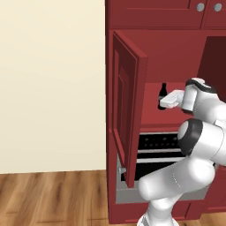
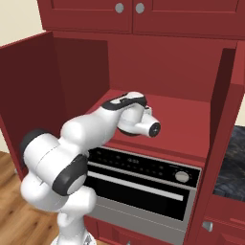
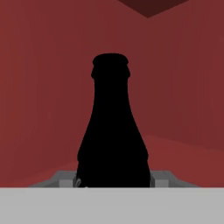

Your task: Pick the bottled drink from the counter and place it in the open cabinet.

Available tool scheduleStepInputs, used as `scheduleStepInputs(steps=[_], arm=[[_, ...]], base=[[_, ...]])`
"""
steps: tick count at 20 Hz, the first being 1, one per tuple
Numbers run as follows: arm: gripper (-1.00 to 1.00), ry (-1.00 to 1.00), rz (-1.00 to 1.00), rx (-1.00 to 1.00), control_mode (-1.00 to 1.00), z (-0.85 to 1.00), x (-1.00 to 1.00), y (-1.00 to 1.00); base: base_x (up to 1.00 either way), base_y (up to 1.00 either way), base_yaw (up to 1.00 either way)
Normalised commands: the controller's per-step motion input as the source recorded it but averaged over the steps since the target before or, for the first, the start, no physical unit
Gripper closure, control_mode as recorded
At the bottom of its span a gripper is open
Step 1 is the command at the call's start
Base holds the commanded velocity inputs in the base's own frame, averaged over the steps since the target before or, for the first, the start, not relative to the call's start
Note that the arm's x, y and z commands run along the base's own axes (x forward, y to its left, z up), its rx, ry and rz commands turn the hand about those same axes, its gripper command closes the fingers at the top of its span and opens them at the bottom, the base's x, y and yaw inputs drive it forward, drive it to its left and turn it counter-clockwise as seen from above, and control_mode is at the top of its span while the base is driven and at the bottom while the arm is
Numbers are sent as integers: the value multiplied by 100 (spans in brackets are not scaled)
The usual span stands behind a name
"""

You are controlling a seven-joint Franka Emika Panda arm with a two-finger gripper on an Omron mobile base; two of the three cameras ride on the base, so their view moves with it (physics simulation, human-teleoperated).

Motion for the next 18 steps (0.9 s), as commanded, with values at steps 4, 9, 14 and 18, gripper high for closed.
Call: scheduleStepInputs(steps=[4, 9, 14, 18], arm=[[100, 0, 0, 0, -100, -12, 5, 0], [100, 0, 0, 0, -100, -15, 4, 0], [100, 0, 0, 0, -100, -17, 3, -1], [100, 0, 0, 0, -100, -16, 5, 0]], base=[[0, 0, 0], [0, 0, 0], [0, 0, 0], [0, 0, 0]])
